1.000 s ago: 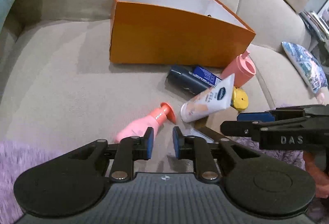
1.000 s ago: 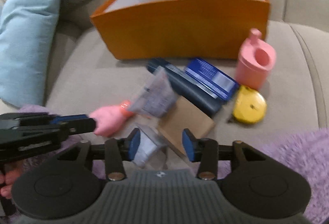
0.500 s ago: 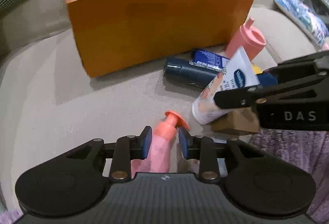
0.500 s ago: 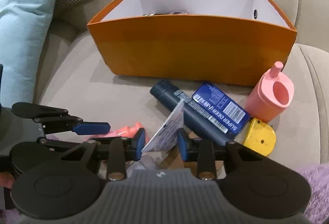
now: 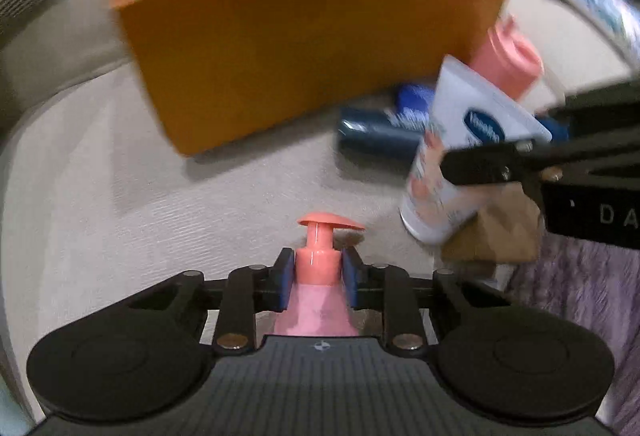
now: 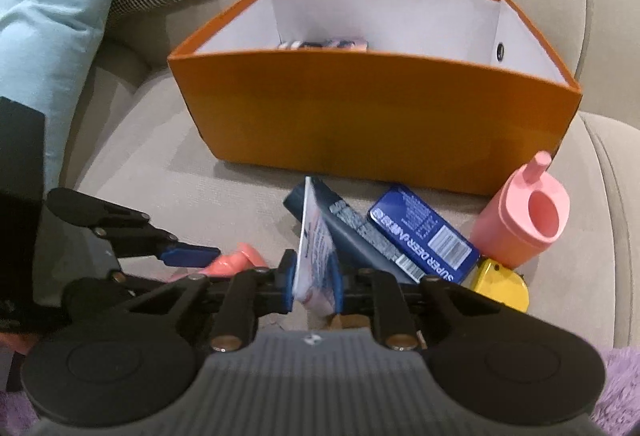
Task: Organize rigid objects
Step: 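Grasp the pink pump bottle with the left tool while the right tool grasps the Vaseline tube, then carry the pink bottle and Vaseline tube over the orange box with both tools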
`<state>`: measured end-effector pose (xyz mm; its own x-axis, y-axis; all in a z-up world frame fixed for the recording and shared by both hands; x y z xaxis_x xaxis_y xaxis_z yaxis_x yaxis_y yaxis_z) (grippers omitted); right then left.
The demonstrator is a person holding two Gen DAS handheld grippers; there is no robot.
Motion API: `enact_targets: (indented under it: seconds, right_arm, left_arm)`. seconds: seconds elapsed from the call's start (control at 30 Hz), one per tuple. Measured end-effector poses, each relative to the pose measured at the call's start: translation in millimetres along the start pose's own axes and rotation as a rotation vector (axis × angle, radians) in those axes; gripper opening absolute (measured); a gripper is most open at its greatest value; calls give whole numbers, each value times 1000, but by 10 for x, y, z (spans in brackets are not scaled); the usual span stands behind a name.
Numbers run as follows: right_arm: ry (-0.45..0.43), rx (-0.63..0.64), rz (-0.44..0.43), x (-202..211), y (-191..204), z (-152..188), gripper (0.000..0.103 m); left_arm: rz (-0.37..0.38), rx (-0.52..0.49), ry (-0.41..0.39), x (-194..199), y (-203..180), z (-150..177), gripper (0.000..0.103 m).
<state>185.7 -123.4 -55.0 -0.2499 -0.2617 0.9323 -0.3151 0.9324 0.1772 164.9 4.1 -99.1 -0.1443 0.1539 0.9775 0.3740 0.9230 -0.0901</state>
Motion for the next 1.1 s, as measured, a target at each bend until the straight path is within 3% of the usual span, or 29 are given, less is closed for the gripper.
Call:
enact_targets:
  seconds: [0.1, 0.27, 0.37, 0.5, 1.1]
  right_arm:
    - [-20, 17, -10, 46, 34, -39, 16]
    - [-69, 63, -24, 69, 150, -137, 16]
    - [-70, 92, -25, 7, 212, -183, 16]
    - [8, 96, 13, -128, 242, -160, 17]
    - [30, 89, 26, -116, 225, -4, 28]
  left_arm:
    - [38, 84, -93, 205, 138, 127, 28]
    - [-5, 166, -248, 475, 222, 353, 28]
    - [-24, 196, -246, 446, 293, 406, 28]
    - [-26, 193, -251, 459, 292, 431, 28]
    - [36, 246, -277, 337, 344, 317, 33]
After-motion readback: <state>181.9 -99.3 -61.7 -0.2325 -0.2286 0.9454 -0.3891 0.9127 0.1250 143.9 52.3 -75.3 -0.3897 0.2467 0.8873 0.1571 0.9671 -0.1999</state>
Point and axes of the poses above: each gripper's, at about its wrist camera, not at the fingertips, and x roughly against the way its jaws point, y to its left, z to its underside, the point moved 1 cm from there along -x, roughly the way its jaws point, and after that the axes turned 14 degrees about y, right-handed, at the moved point
